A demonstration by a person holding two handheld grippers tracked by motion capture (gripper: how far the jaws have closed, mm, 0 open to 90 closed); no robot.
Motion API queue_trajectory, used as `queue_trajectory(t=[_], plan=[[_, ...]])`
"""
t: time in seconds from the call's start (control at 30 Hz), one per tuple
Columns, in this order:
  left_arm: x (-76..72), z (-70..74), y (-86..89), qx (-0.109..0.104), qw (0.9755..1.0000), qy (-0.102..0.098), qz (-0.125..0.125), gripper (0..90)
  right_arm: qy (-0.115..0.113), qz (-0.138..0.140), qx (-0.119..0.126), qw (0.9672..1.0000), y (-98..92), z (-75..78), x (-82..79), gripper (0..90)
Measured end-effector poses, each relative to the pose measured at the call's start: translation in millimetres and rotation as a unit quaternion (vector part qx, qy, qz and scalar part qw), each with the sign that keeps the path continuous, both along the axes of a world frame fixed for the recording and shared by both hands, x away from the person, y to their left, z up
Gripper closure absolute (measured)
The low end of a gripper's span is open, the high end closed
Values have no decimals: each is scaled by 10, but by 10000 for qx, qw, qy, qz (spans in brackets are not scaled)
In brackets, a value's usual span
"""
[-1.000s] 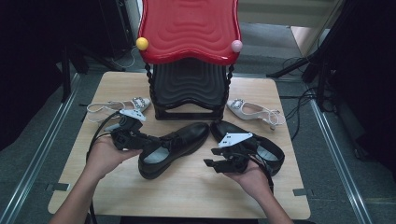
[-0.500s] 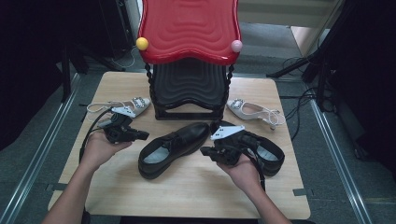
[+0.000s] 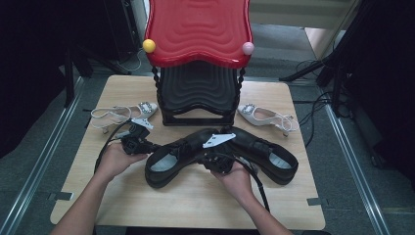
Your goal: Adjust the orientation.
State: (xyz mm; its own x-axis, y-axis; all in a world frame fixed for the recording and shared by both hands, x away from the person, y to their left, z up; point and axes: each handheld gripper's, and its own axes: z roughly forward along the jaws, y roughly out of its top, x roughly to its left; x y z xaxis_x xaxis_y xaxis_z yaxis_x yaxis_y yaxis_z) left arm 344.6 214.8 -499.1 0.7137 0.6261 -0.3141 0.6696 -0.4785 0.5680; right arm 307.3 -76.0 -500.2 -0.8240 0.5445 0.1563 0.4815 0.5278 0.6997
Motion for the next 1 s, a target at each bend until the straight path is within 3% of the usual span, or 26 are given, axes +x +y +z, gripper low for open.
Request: queue_trajectory(t=[0.3,0.43,0.6,0.77,0.93,1.0], plan=[[-57,-8,-107,36,10000,68,-51,900,-16,-125,-82,9999,-18,3,41,900],[-79,-7,-152,-29,9999,117,-76,900,137,-223,-57,9996,-77,4,83,900],[-110,0,-197,5,9998,127,-147,900,148,-226,-77,9996,-98,9,93,900],[-149,-13,-236,-116,9995,248,-169,900,198,-257,-86,9994,-136,16,112,900],[-223,-27,-354,-193,9984,357,-395,900,264,-391,-117,9988,-197,29,139,900],[-238,-24,-384,-176,9984,314,-429,900,261,-427,-137,9987,-208,33,144,900]])
